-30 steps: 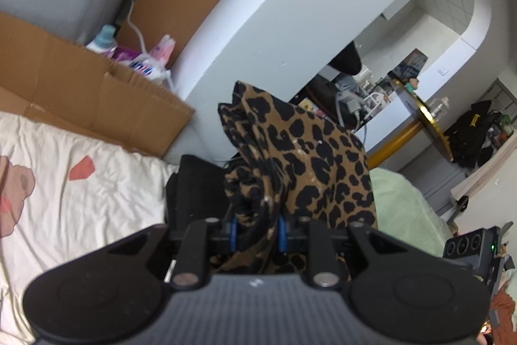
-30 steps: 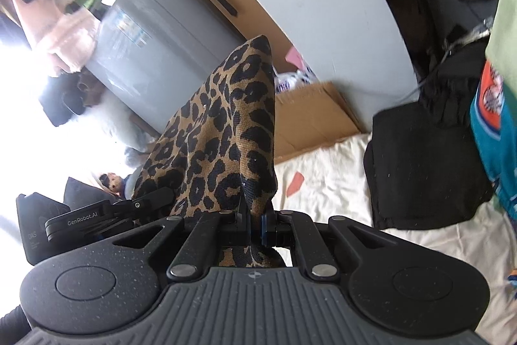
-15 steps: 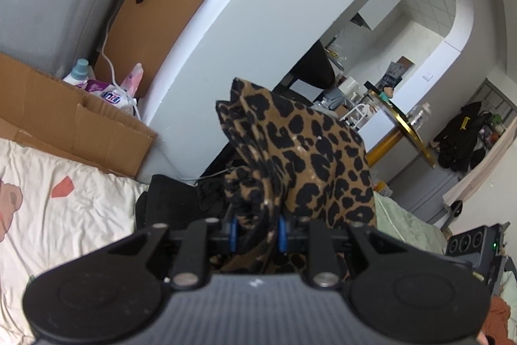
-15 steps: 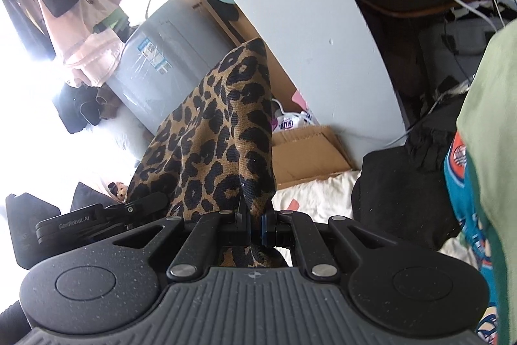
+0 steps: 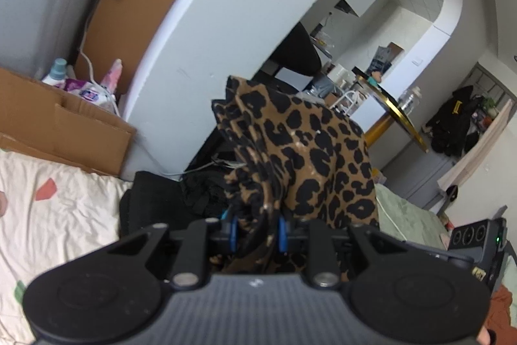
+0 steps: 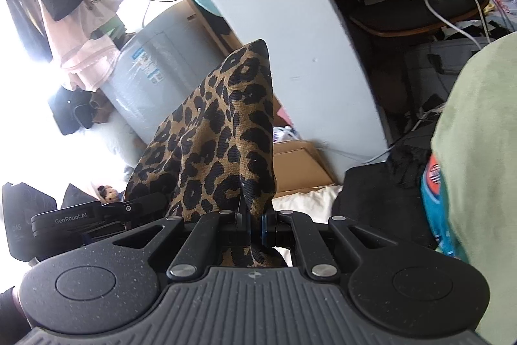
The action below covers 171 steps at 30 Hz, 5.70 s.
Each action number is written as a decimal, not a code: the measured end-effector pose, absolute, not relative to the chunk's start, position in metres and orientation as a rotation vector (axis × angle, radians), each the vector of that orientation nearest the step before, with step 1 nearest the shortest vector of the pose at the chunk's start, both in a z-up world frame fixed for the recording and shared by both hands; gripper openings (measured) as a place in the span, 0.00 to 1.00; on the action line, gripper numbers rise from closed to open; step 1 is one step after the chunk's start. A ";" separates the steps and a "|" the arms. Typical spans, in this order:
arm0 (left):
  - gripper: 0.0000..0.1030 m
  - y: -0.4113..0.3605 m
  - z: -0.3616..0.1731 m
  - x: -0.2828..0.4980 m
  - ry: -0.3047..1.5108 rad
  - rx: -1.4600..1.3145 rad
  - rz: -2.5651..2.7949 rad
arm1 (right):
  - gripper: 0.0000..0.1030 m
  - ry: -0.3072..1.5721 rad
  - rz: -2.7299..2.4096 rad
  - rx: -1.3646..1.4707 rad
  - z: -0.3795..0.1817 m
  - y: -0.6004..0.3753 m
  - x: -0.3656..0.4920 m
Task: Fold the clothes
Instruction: 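Lift the leopard garment with both closed tools and hold it upright, then lower the leopard garment onto the black garment with both tools, then press the leopard garment flat on the black garment, then open both tools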
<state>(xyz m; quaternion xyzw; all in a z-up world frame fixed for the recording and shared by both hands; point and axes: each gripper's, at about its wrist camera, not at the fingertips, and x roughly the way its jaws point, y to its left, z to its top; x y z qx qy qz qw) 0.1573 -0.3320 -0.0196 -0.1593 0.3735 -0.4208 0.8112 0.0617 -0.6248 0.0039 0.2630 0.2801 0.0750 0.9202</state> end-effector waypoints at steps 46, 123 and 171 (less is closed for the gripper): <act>0.23 -0.415 -0.310 0.301 0.922 -0.436 -0.955 | 0.04 0.701 -0.049 0.494 -0.271 -0.702 0.213; 0.32 -0.486 -0.363 0.441 0.949 0.063 -0.904 | 0.14 0.829 -0.034 0.317 -0.375 -0.664 0.331; 0.42 -0.398 -0.411 0.339 1.177 -0.156 -0.960 | 0.40 0.795 -0.160 0.612 -0.421 -0.642 0.173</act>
